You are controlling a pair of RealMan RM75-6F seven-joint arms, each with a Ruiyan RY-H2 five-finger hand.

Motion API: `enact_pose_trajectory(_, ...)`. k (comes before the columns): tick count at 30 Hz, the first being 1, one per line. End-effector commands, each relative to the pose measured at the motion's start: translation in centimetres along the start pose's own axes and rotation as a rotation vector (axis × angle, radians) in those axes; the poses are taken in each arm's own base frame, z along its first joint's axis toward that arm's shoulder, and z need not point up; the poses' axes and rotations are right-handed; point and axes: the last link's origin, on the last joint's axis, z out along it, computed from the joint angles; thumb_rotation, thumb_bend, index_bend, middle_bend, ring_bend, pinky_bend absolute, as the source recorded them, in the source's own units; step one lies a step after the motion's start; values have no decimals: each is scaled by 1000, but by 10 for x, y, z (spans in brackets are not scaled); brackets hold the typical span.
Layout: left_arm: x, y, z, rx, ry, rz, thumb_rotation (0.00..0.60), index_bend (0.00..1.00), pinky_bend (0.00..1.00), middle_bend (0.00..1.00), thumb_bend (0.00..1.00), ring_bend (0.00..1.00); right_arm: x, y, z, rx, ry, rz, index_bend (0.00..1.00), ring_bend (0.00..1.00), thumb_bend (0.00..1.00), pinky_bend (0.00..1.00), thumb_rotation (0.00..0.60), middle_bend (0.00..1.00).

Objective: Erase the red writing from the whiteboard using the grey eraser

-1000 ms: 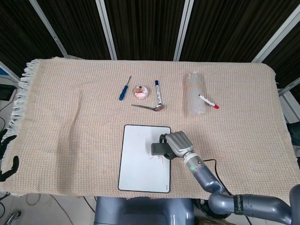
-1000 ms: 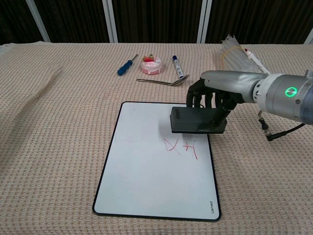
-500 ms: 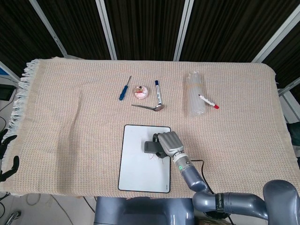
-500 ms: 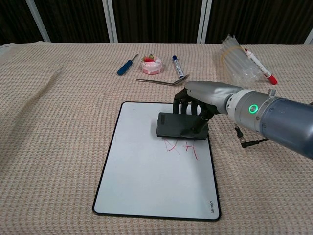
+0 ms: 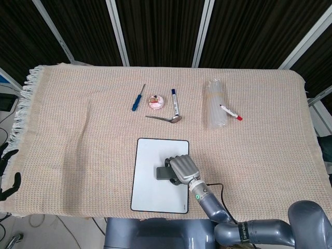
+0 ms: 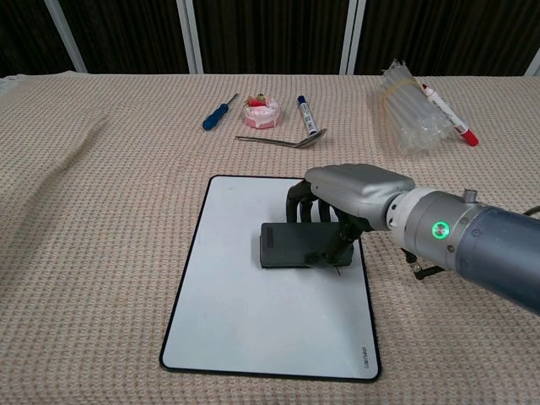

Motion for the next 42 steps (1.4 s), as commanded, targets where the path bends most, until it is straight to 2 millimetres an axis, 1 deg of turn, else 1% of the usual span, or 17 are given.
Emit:
enact_pose_trajectory(1,0,0,0,-1,1,0,600,172,43,8,490,0,-7,-1,-13,27,-24,-20,495,497,407,520,600,503)
enact_pose_trajectory(6,0,0,0,-1,3,1,600,172,43,8,490,0,-15,-2,-29,64,-52,-32,497,497,408,520,600,504)
enact_pose_trajectory(9,0,0,0,0,3,3,600,172,43,8,490,0,-15,-1,-31,68,-53,-32,498,497,408,520,600,503)
enact_pose_trajectory(12,0,0,0,0,2,3,600,172,43,8,490,0,-14,1,-28,61,-46,-30,498,497,407,520,600,503)
enact_pose_trajectory(15,0,0,0,0,3,3,600,172,43,8,490,0,-12,6,-23,40,-32,-27,498,497,408,520,600,504)
enact_pose_trajectory(23,0,0,0,1,4,2,600,172,43,8,490,0,-9,26,-2,-68,7,9,500,498,408,520,600,505)
enact_pose_trajectory(35,1,-1,0,3,6,3,600,172,43,8,490,0,5,35,26,-174,104,68,516,498,417,520,600,505)
enact_pose_trajectory(39,1,-1,1,2,7,2,600,172,43,8,490,0,5,36,28,-189,103,78,515,499,417,520,600,505)
enact_pose_trajectory(42,1,-1,0,1,7,2,600,172,43,8,490,0,3,31,26,-179,92,79,515,498,417,520,600,505)
